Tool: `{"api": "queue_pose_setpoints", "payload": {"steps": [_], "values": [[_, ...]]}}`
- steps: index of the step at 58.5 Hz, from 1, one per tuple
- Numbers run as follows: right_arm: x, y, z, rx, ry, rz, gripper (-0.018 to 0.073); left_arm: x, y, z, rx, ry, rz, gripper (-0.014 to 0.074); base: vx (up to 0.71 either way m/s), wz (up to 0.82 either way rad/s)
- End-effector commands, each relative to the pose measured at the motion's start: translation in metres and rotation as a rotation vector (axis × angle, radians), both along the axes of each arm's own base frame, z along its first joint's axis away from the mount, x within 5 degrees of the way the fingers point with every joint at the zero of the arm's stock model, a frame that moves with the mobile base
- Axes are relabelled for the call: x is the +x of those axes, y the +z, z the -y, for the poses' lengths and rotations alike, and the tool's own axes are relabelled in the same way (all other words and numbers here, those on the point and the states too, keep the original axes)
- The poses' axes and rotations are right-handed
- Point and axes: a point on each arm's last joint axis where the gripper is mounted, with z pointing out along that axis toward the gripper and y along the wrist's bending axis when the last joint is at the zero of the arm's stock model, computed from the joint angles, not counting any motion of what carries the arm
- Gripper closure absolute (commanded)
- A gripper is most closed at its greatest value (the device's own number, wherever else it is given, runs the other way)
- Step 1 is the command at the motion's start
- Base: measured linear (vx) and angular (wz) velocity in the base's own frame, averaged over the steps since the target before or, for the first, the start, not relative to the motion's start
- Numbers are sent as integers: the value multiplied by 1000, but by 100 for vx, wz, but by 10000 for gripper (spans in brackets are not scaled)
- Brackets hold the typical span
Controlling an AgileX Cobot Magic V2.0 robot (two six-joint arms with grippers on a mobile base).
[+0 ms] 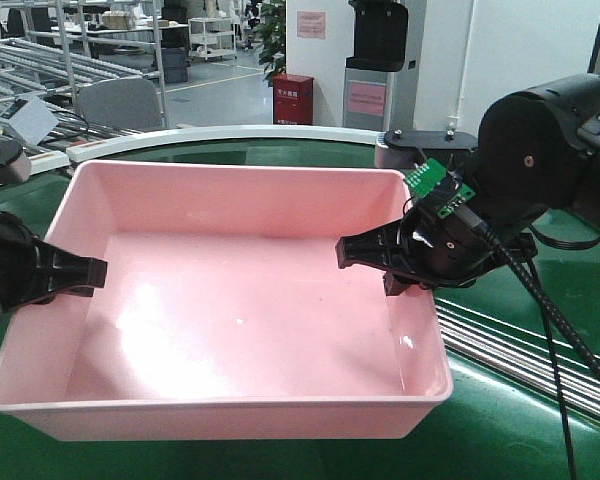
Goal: Grab pink bin and stack on right shelf
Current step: 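Lift the pink bin off the conveyor with both grippers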
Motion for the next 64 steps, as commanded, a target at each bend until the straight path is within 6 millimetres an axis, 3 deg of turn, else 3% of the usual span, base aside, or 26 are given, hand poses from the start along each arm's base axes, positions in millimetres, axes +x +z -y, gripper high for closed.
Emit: {"api": "queue_pose_setpoints", "payload": {"steps": [1,64], "values": [[-6,31,8,24,12,149,571,-15,33,4,-87,-14,144,598,0,0],[-6,31,8,23,12,150,571,-16,34,3,-84,-17,147,598,-1,-5]]}}
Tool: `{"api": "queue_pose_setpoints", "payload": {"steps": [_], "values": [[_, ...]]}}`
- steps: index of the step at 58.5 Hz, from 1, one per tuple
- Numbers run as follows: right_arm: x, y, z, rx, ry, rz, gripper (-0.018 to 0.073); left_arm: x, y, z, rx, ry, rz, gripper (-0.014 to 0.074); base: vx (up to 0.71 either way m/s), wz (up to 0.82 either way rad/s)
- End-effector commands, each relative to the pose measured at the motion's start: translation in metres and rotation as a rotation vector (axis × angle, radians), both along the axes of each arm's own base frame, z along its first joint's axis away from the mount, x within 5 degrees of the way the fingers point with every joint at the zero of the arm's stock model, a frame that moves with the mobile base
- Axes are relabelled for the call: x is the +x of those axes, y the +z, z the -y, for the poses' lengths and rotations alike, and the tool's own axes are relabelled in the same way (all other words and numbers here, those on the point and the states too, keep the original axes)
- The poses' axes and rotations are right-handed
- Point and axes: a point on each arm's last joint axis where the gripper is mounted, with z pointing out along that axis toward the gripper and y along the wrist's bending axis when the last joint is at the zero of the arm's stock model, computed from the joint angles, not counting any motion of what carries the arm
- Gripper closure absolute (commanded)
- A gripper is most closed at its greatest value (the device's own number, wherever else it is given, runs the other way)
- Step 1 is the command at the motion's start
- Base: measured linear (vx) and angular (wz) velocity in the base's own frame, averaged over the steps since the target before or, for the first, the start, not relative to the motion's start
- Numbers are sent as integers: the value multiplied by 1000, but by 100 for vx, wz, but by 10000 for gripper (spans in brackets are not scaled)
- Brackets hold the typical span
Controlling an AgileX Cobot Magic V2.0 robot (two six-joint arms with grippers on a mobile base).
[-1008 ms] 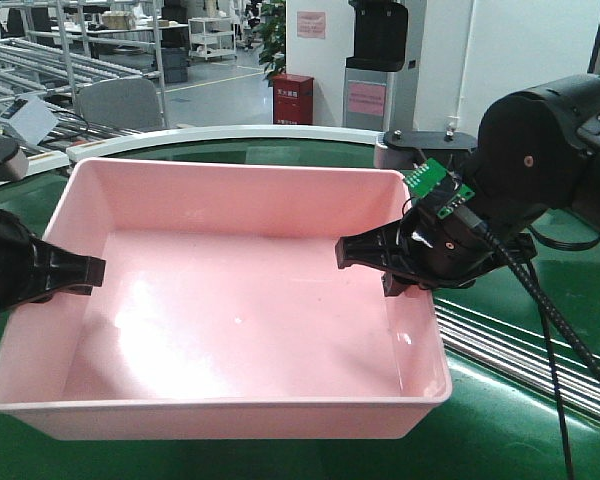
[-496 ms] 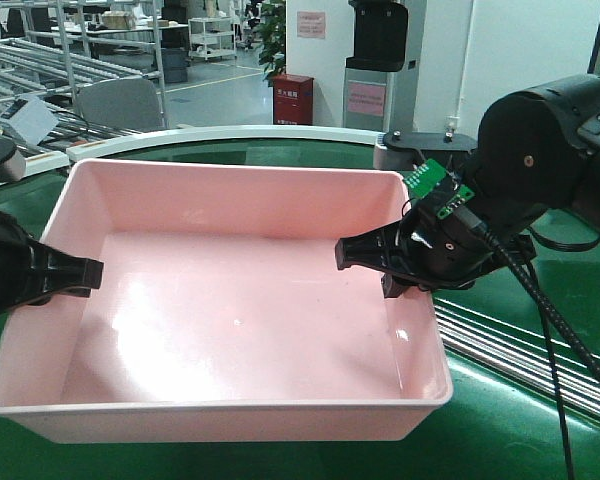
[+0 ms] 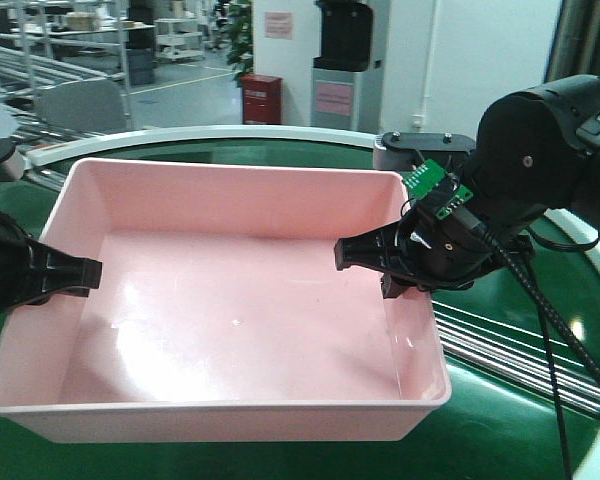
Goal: Grab pink bin and stack on right shelf
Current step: 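Lift the pink bin off the conveyor with both grippers, then hold the pink bin raised while the base drives to the table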
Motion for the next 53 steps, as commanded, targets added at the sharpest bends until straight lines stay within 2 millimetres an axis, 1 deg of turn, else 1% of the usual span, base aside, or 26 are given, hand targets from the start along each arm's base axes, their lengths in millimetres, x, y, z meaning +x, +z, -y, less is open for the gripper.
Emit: {"api": "queue_pose_setpoints", "payload": {"steps": [1,53], "values": [[-6,31,9,16,7,158,571,-12,32,4,-88,-17,144,598,-9,-33],[-6,31,9,16,7,158,571,-12,32,4,-88,-17,144,598,-13,-49]]}}
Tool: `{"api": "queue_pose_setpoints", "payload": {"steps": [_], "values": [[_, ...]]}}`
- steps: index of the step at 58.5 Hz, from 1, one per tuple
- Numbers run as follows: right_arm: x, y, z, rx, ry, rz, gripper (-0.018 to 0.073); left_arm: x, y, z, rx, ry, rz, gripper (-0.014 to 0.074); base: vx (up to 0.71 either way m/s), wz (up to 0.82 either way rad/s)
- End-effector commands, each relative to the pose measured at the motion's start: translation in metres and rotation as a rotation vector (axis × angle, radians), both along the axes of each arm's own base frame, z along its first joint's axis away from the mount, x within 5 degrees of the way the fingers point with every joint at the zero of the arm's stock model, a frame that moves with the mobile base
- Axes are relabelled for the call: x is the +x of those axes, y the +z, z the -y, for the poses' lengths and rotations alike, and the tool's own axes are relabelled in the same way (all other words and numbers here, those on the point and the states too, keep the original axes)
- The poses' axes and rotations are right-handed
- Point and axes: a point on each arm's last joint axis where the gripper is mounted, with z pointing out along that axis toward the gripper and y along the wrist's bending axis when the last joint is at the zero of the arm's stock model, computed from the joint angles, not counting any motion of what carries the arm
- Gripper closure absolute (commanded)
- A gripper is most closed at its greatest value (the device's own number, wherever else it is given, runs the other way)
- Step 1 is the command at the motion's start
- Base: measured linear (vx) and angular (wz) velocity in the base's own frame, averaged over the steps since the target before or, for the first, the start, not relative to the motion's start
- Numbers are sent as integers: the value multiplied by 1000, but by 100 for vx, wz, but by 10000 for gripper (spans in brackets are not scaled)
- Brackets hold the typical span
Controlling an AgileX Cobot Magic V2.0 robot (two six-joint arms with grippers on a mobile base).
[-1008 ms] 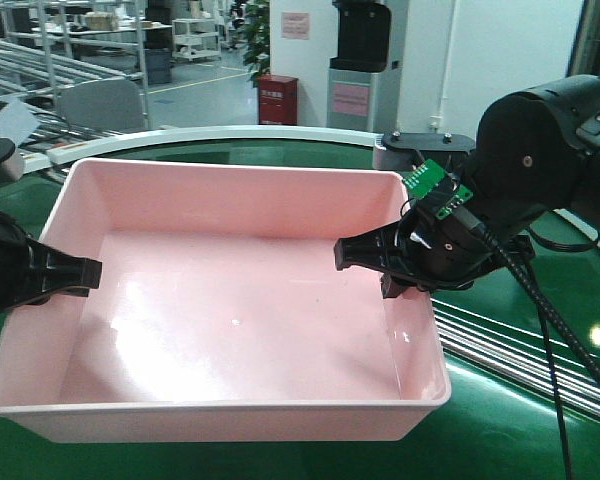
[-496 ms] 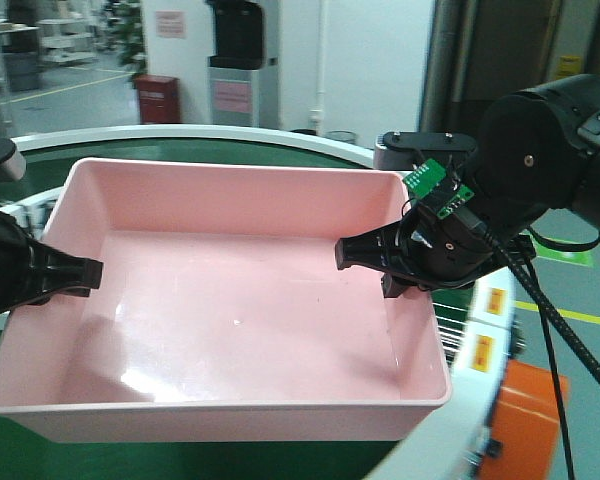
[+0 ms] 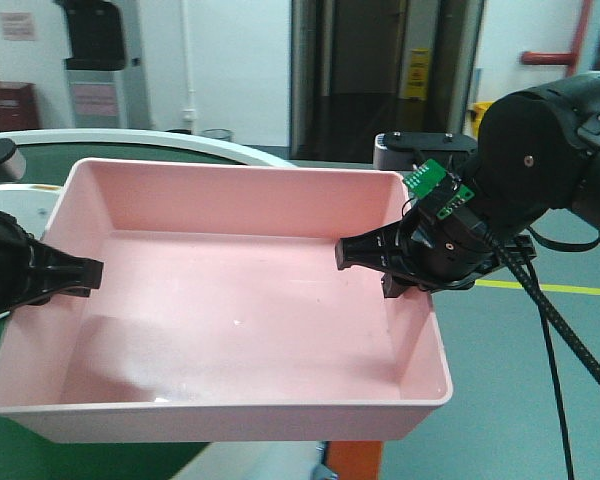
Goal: Grab pink bin and stack on right shelf
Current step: 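Hold the pink bin raised while the base drives to the table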
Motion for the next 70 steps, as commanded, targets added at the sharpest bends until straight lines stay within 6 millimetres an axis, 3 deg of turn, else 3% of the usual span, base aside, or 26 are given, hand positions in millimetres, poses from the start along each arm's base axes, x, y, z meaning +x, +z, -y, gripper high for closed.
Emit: {"api": "queue_pose_setpoints", "payload": {"steps": [1,70], "values": [[-6,31,9,18,8,158,571,-12,32,4,-88,-16,144,598,-12,-48],[-6,31,9,15,7,152,571,-12,32,4,-87,-17,141,598,-2,-53]]}}
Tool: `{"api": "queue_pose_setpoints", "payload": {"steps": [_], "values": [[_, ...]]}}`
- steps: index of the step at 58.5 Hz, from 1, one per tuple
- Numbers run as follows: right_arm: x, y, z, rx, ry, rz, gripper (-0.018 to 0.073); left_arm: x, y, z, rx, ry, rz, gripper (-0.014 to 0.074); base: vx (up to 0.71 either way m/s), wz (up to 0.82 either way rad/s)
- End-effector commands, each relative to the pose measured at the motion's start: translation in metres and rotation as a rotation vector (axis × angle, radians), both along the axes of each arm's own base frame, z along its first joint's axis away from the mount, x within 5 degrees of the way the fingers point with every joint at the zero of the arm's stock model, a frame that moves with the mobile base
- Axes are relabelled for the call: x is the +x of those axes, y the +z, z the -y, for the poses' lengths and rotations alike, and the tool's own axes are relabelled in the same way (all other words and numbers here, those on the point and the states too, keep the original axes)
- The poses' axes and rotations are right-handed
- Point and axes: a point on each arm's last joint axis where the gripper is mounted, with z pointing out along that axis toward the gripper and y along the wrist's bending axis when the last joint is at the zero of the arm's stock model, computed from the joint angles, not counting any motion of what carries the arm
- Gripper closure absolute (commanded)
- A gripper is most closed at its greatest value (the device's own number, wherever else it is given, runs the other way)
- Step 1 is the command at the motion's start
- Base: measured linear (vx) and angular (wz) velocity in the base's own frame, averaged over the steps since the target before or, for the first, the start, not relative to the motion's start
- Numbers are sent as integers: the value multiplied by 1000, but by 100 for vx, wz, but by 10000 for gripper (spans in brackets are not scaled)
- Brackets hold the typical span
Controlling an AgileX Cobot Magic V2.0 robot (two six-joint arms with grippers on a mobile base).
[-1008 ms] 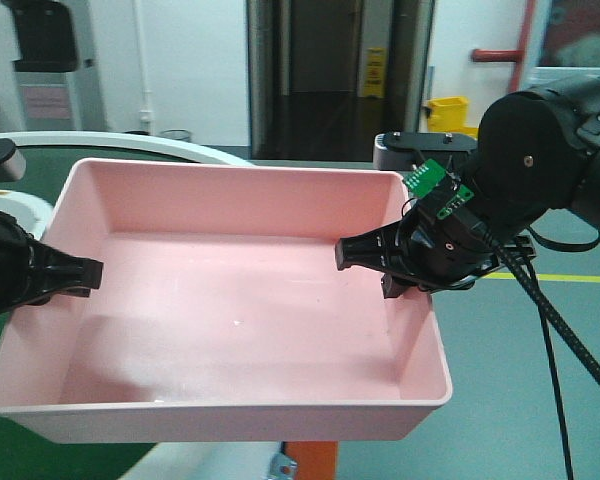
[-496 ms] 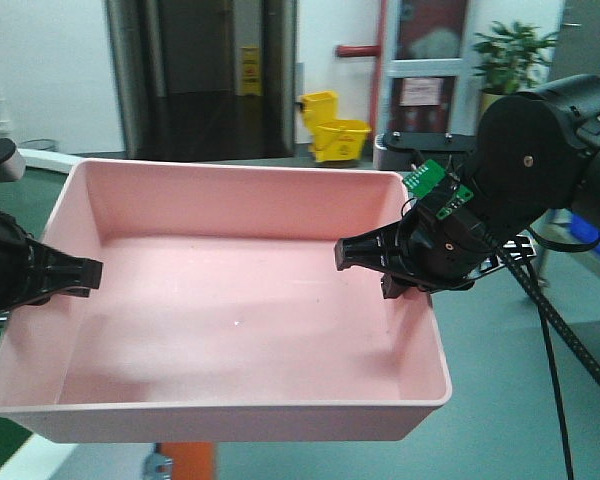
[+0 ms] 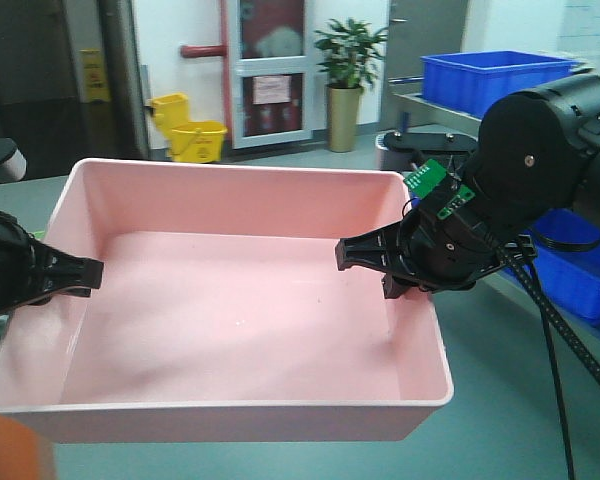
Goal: Grab pink bin and stack on right shelf
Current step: 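Hold the pink bin raised while the base drives to the table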
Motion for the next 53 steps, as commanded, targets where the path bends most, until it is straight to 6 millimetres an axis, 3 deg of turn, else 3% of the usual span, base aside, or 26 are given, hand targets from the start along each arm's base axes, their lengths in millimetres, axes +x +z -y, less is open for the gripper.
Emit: {"api": "queue_pose_setpoints", "payload": {"steps": [1,26,53], "values": [[-6,31,9,17,8,154,571,-12,32,4,-84,-16,143,598,14,-47],[-6,31,9,18,8,153,571,-12,32,4,-84,-16,143,598,16,-30],[-6,31,9,18,8,153,571,-12,32,4,-84,-16,143,598,27,3]]}}
